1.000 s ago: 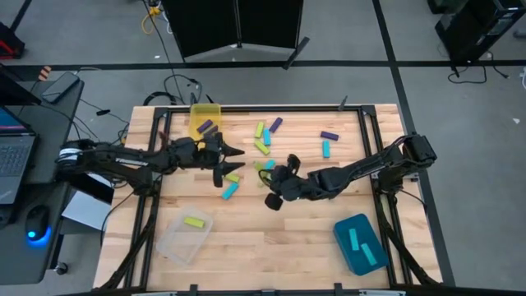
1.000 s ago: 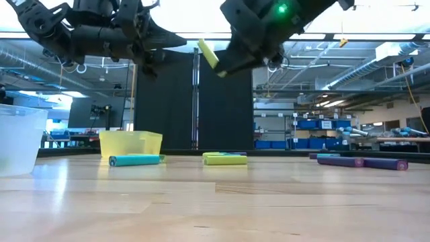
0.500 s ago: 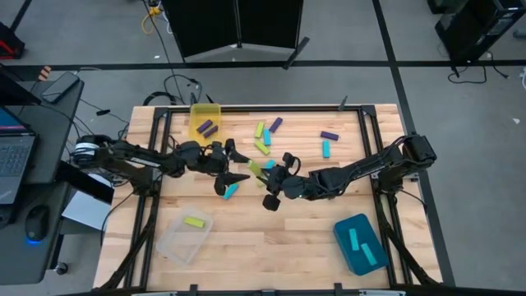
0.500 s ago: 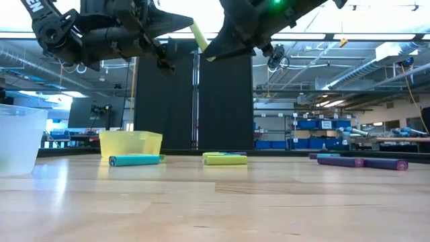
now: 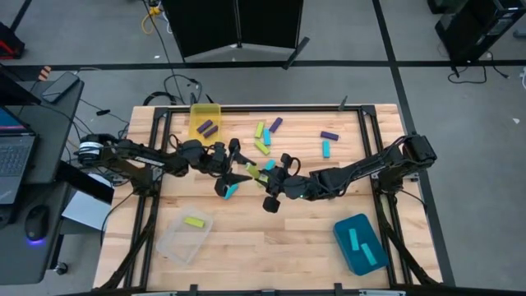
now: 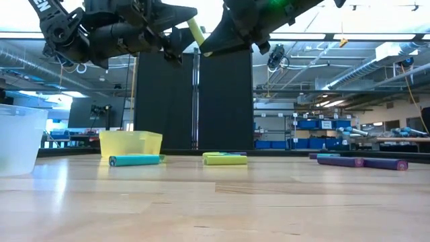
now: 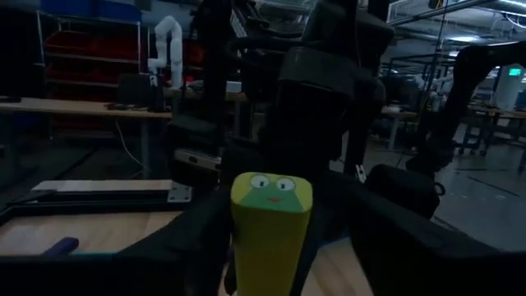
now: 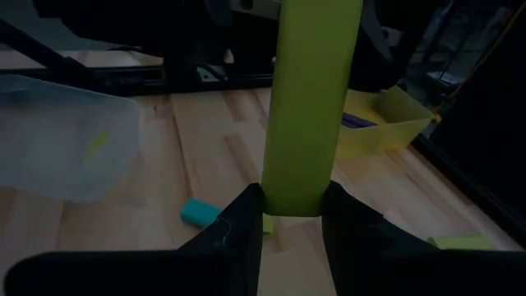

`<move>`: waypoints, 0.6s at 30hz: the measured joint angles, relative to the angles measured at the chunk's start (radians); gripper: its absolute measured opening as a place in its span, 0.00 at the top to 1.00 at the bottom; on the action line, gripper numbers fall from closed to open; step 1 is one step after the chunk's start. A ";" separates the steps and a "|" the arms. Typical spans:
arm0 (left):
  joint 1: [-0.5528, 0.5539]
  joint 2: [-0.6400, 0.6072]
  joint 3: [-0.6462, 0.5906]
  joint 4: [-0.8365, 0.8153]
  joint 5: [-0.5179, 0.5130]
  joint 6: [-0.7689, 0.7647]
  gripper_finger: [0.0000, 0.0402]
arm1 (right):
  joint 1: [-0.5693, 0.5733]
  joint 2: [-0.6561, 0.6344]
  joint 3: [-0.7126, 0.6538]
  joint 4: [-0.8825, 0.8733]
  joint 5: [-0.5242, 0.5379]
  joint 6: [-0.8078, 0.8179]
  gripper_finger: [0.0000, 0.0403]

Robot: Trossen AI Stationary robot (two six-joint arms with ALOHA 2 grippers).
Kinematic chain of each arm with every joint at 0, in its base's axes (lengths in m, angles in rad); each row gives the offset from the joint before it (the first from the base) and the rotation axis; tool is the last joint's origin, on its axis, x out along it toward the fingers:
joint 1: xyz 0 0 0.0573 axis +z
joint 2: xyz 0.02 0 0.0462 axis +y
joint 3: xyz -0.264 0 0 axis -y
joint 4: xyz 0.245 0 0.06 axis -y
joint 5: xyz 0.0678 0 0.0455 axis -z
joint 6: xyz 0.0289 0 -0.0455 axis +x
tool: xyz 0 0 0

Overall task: Sort blocks
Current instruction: Put the green block into the transparent bin

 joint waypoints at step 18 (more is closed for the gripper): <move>0.009 -0.042 0.026 -0.021 0.108 0.050 0.72 | 0.005 -0.002 0.002 -0.004 -0.051 -0.012 0.45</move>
